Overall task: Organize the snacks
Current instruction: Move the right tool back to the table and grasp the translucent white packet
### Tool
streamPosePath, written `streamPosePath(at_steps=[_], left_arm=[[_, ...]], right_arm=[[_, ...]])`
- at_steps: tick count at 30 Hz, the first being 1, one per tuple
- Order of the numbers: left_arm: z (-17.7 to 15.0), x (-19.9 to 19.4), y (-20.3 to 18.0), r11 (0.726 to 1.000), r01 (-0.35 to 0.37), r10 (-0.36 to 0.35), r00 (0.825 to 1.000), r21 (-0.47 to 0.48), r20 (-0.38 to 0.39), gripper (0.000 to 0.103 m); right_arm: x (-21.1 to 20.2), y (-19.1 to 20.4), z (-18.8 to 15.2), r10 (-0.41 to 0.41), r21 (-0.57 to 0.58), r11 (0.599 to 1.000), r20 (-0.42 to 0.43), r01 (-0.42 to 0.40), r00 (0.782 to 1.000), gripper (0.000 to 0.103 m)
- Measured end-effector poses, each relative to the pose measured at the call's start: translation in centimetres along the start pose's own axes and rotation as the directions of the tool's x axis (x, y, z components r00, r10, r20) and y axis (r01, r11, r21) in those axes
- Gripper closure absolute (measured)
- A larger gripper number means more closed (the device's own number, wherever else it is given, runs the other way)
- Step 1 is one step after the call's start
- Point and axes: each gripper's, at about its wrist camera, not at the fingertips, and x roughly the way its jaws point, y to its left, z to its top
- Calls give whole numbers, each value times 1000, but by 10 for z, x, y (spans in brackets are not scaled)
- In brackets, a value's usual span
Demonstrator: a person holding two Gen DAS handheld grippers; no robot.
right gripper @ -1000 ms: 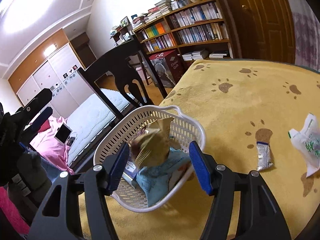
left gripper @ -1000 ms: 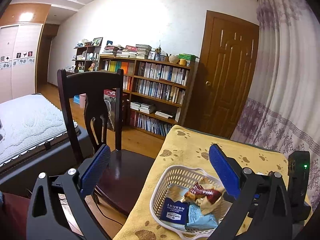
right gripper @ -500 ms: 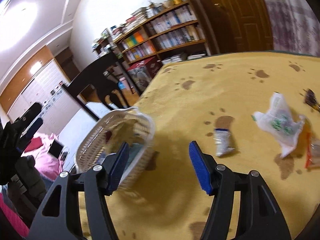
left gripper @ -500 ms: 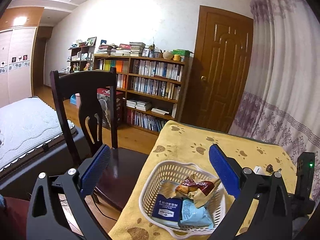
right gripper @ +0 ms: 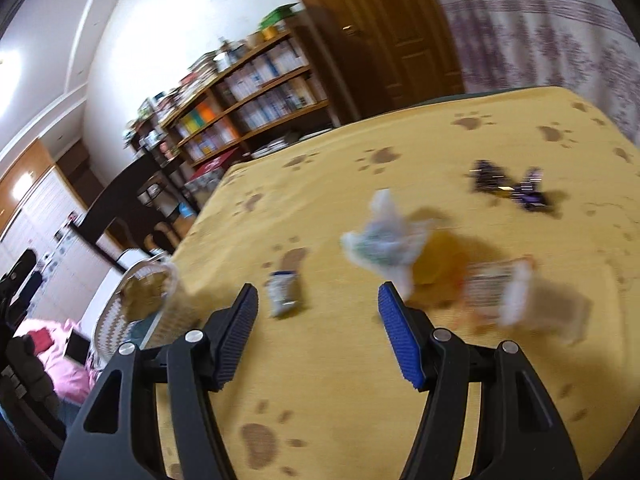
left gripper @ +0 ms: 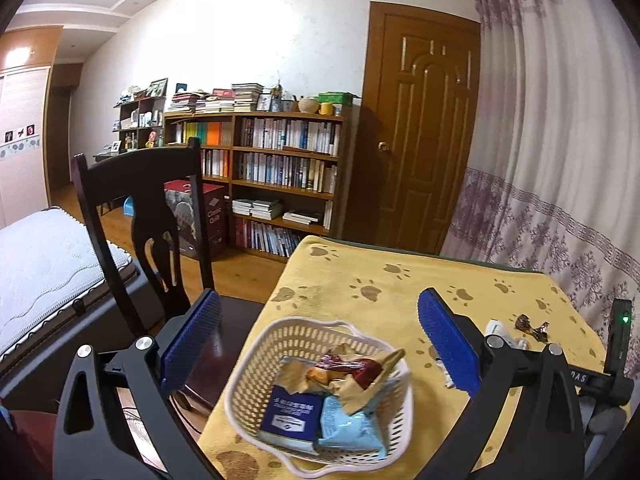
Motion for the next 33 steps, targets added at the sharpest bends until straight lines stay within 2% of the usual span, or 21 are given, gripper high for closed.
streamPosePath(at_steps=[6,9,13,18,22,26,33], left_arm=[[1,1,-27,999,26,-26,1000,39,-8,3],[2,3,-39,998,39,-38,999,56,-14,3],[1,4,-57,995,61,-59,998,78,-24,3],[-2,7,-83,990,86,-81,996,114,-45,3],[-5,13,-102,985,102,-94,994,142,-60,3],[-10,22,-120,980,122,-110,990,159,-84,3],[-23,38,-153,964,164,-138,981,211,-134,3]], right_arm=[[-13,-45,7,-82,18,996,24,82,996,40],[-16,-69,12,-111,15,994,28,111,993,35],[-10,-94,21,-125,2,992,1,125,992,34],[3,-115,20,-68,6,998,-72,69,995,34],[4,-114,11,-51,-50,998,-107,46,993,33],[-5,-105,4,-19,-108,994,-117,6,993,33],[-24,-90,-10,-8,-209,978,-128,-19,992,33]])
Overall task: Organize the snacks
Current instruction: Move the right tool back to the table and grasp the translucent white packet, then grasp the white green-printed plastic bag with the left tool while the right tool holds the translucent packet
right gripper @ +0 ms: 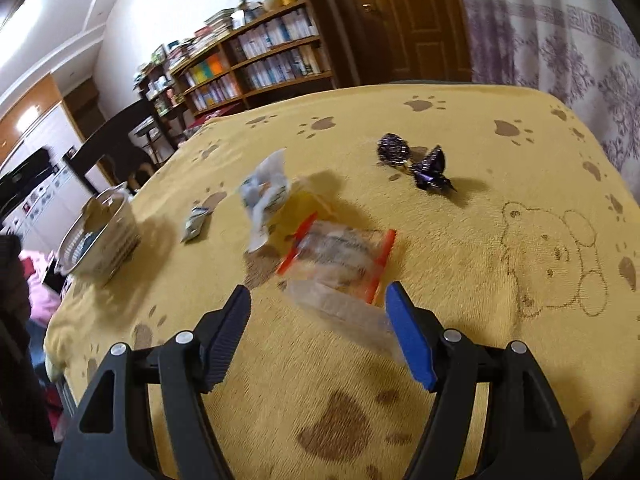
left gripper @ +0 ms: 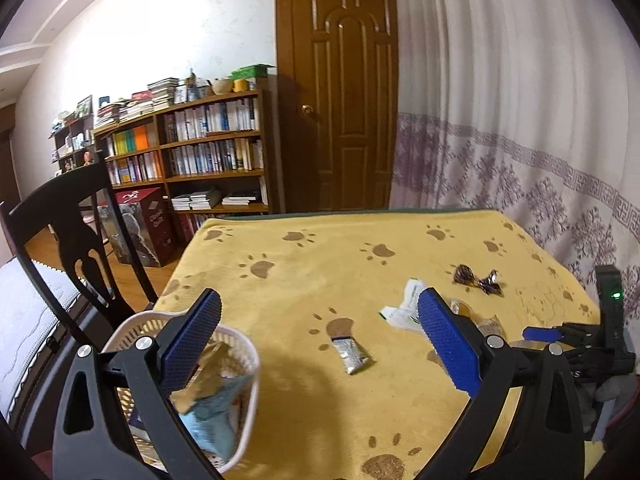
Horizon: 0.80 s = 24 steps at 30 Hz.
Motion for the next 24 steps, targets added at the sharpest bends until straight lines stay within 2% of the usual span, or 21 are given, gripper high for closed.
streamPosePath(at_steps=[3,6,15,20,24], left_arm=[[-3,7,-8,1000,9,-9,1000,19,-15,3],[-5,14,-13,1000,17,-16,999,23,-31,3],[-11,31,-26,998,39,-36,997,42,-66,3],[-16,41,-29,998,46,-43,995,35,-94,3],[-20,50,-29,998,40,-36,992,38,-117,3]], right_arm=[[-8,7,-9,15,-32,999,-21,-16,1000,33],[-8,9,-23,-4,-48,999,-60,1,998,33],[-16,4,-35,-43,-90,995,-63,37,997,33],[-4,-6,-33,-21,-52,999,-99,16,995,33],[-9,3,-43,1,-78,997,-114,-10,994,32]])
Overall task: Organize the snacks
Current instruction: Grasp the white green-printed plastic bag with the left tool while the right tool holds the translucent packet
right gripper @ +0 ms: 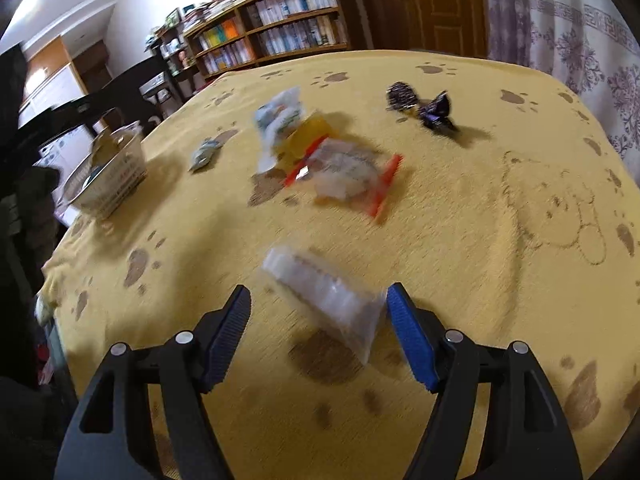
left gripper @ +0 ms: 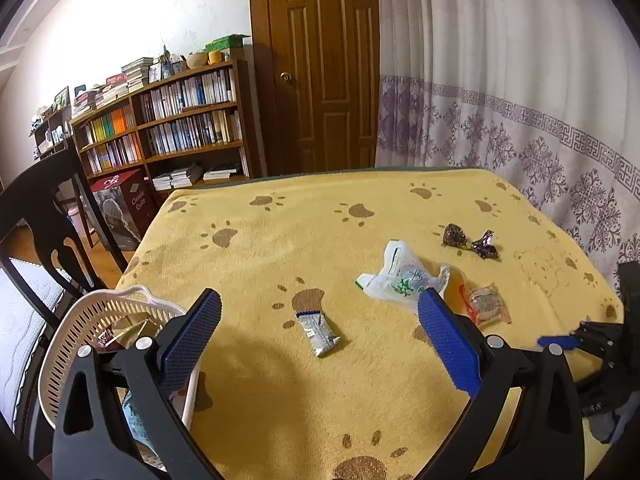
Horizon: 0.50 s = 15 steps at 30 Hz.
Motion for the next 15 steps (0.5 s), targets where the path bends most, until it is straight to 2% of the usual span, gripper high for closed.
streamPosePath(at_steps=[4,6,15], left_arm=[[-2,12,-1,1000,3,-3,1000,-8,-22,3],[-4,17,-3,1000,9,-9,999,-6,-32,3],[-5,45,-18,999,43,-41,996,16,-78,3]], right_arm=[[-6,16,-12,57,-24,998,-20,-58,998,32],[-6,25,-15,60,-47,997,-26,-61,998,32],[14,39,0,-76,-120,990,14,77,997,35]])
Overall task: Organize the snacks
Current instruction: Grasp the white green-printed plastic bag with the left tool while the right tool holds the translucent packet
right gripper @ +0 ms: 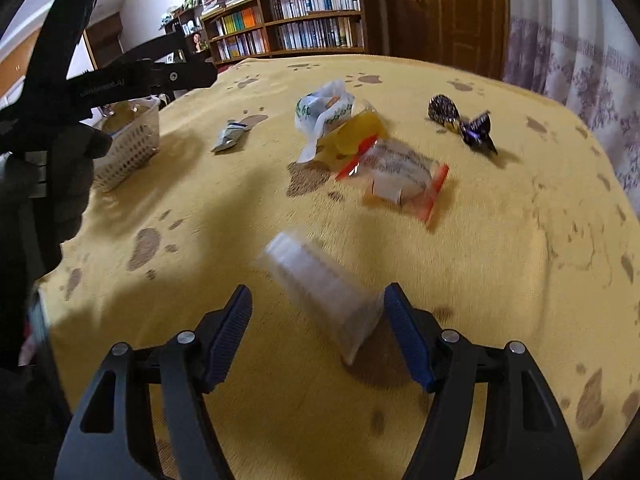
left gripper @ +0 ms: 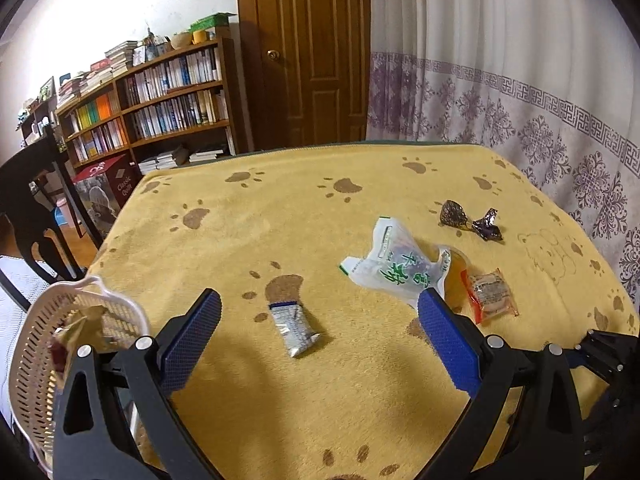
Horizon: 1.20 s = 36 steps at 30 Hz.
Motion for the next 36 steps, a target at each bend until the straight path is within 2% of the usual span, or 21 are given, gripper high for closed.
streamPosePath(at_steps=[1,7,11,13,16,18,22,25,29,34,36], left_arm=[[1,3,-2,1000,4,-4,1000,4,-4,3],[7,27,-18,998,51,-51,999,35,-18,3],[11,48,-28,994,104,-102,994,39,-41,3],[13,62,-34,992,123,-121,991,41,-61,3],[18,78,-35,992,127,-126,989,8,-80,3],[26,88,-32,989,139,-143,986,-46,-86,3],[39,106,-31,985,127,-138,986,-114,-97,3],[42,120,-35,986,108,-123,985,-128,-123,3],[35,135,-39,989,85,-105,980,-124,-167,3],[20,143,-22,976,93,-135,968,-198,-210,3],[16,139,-20,978,95,-133,970,-185,-205,3]], right_arm=[[3,1,2,-20,-13,1000,2,20,1000,35],[10,11,5,-18,-63,998,-4,17,1000,35],[6,10,2,-23,-54,998,2,23,1000,50],[4,7,-1,-10,-29,1000,10,10,1000,53],[3,6,-4,-9,-19,1000,21,9,1000,54],[4,5,-4,-7,-17,1000,21,7,1000,54],[5,2,-3,9,-4,1000,23,-8,1000,54],[4,2,-3,9,-4,1000,24,-9,1000,54],[4,2,-3,15,1,1000,25,-15,1000,54],[4,0,-3,23,7,1000,28,-24,999,54],[4,-1,-3,25,8,1000,29,-25,999,54]])
